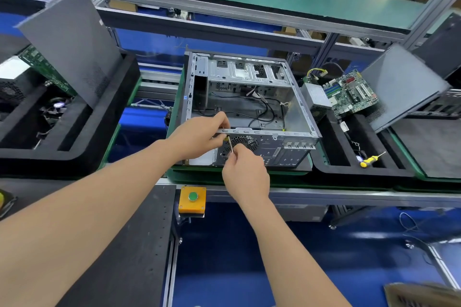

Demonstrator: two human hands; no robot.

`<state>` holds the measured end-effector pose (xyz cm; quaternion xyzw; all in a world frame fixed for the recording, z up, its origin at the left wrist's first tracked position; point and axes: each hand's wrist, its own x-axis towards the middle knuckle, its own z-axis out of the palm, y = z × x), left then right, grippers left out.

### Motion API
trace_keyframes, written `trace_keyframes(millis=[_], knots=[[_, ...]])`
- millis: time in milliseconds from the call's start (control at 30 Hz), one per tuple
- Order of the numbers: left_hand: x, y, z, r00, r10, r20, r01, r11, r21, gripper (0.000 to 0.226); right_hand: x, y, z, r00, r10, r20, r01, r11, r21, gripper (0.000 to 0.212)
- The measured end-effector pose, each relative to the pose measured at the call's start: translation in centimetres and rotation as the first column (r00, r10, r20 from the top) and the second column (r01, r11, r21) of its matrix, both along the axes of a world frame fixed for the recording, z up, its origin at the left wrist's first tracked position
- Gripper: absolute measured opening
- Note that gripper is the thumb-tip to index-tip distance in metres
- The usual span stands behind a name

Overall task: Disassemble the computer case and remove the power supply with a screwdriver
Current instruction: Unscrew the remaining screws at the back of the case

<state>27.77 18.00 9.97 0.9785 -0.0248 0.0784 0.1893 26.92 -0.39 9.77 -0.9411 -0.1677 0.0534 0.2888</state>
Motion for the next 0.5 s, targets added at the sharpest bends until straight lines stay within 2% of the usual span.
trace_keyframes(millis=[67,100,133,200,267,333,400,500], knots=[[0.0,0.0,-0.1,1.0,-0.005,0.0,0.005,1.0,0.011,0.017,0.7,-0.7,-0.1,0.946,0.058,-0.318,0.053,0.942,0.331,0.024],[0.0,0.1,-0.2,1.0,-0.007,0.002,0.007,1.0,0.01,0.019,0.9,-1.0,-0.1,0.859,0.132,-0.494,0.143,0.865,0.481,0.027],[0.1,0.1,-0.2,1.0,-0.004,0.003,0.004,1.0,0.007,0.024,1.1,-1.1,-0.1,0.736,0.226,-0.638,0.267,0.769,0.58,0.028],[0.3,0.1,-0.2,1.0,-0.007,0.004,0.006,1.0,0.03,0.036,1.1,-1.4,-0.1,0.477,0.414,-0.775,0.5,0.598,0.627,0.03],[0.5,0.2,-0.2,1.0,-0.028,0.007,0.028,0.998,0.06,0.037,0.8,-1.5,-0.2,0.26,0.607,-0.751,0.644,0.47,0.603,0.029],[0.6,0.3,-0.1,0.999,-0.046,0.002,0.046,0.997,0.059,0.036,0.5,-1.6,-0.3,0.099,0.78,-0.618,0.768,0.335,0.546,0.03],[0.6,0.3,0.0,0.998,-0.057,0.008,0.056,0.996,0.064,0.034,0.4,-1.7,-0.1,0.051,0.858,-0.512,0.842,0.238,0.484,0.033],[0.6,0.1,-0.2,0.999,-0.044,0.019,0.041,0.992,0.115,0.032,0.7,-1.6,0.3,0.096,0.851,-0.516,0.862,0.188,0.471,0.034]])
